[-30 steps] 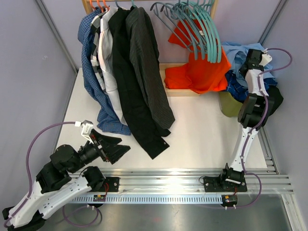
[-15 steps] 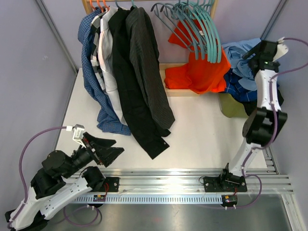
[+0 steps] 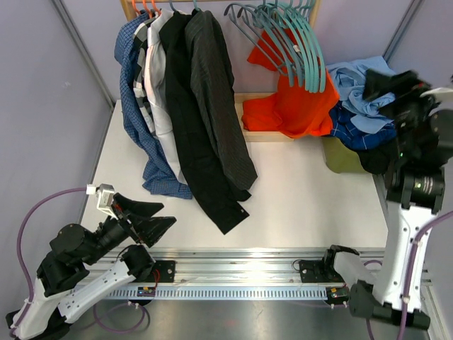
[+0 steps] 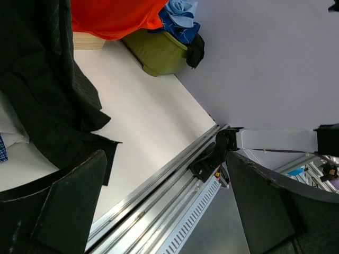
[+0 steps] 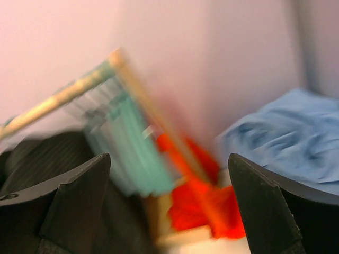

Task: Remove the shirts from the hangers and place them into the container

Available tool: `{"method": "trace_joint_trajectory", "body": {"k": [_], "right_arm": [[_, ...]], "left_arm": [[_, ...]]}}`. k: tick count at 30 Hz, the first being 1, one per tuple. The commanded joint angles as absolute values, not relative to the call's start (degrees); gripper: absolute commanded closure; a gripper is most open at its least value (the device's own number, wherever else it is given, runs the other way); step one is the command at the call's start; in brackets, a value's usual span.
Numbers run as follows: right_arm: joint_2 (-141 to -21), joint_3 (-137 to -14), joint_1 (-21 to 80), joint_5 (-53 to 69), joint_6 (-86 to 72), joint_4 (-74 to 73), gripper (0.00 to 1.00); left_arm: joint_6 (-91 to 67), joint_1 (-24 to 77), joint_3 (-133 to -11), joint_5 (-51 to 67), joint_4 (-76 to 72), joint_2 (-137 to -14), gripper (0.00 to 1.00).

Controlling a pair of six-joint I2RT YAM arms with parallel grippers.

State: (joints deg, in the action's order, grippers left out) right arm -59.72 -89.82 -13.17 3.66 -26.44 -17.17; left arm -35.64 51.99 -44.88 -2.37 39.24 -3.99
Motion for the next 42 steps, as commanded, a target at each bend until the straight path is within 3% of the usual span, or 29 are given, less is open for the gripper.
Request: {"method": "trace_joint_trajectory", "body": {"k": [1,5,10,15,32,42], "right_arm": [[-54.26,-79.74,-8.98,31.24,-28.12,-14.07,0.01],[-47.21,-72.35,-0.55,39.01,-27.86,-15.46,0.0],[-39.39,-65.66,-0.26,52.19,-31.89,-15.03,0.01],[-32.97,-65.92,-0.26,56.51,-33.75,-15.82,0.01],[-19.52,-58.01,-0.26,52.21,-43.77,-9.05,0.0],[-21.8,-57.22,-0.26,53.62,-44.48,-10.1,0.01]], "left_arm": [[-33.75,51.94,-46.41,-2.02,37.44,-4.22,0.01],[-33.22,51.94,-46.41,-1.32,37.44,-4.13,0.01],[-33.05,51.94,-45.62,-1.58,36.13,-4.13,0.01],[-33.4,51.86,-44.04,-1.41,32.71,-4.22,0.01],[-34.54,51.94,-43.51,-1.58,29.53,-5.1,0.01],[-34.45,51.86,-43.68,-1.5,29.36,-5.89,0.01]]}}
